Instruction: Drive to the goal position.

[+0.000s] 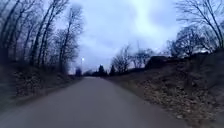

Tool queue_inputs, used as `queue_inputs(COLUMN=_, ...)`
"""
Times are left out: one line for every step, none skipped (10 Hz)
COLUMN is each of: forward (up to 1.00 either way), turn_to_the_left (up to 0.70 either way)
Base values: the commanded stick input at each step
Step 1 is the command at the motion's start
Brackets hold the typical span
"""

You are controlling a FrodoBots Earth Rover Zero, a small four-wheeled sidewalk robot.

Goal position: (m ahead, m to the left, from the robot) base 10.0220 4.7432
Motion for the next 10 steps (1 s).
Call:
queue_inputs(forward=1.00, turn_to_the_left=0.04)
queue_inputs(forward=1.00, turn_to_the_left=0.04)
queue_inputs(forward=1.00, turn_to_the_left=0.04)
queue_inputs(forward=1.00, turn_to_the_left=0.04)
queue_inputs(forward=1.00, turn_to_the_left=0.04)
queue_inputs(forward=0.97, turn_to_the_left=0.04)
queue_inputs(forward=0.18, turn_to_the_left=0.01)
queue_inputs(forward=1.00, turn_to_the_left=0.04)
queue_inputs(forward=1.00, turn_to_the_left=0.04)
queue_inputs(forward=1.00, turn_to_the_left=0.04)
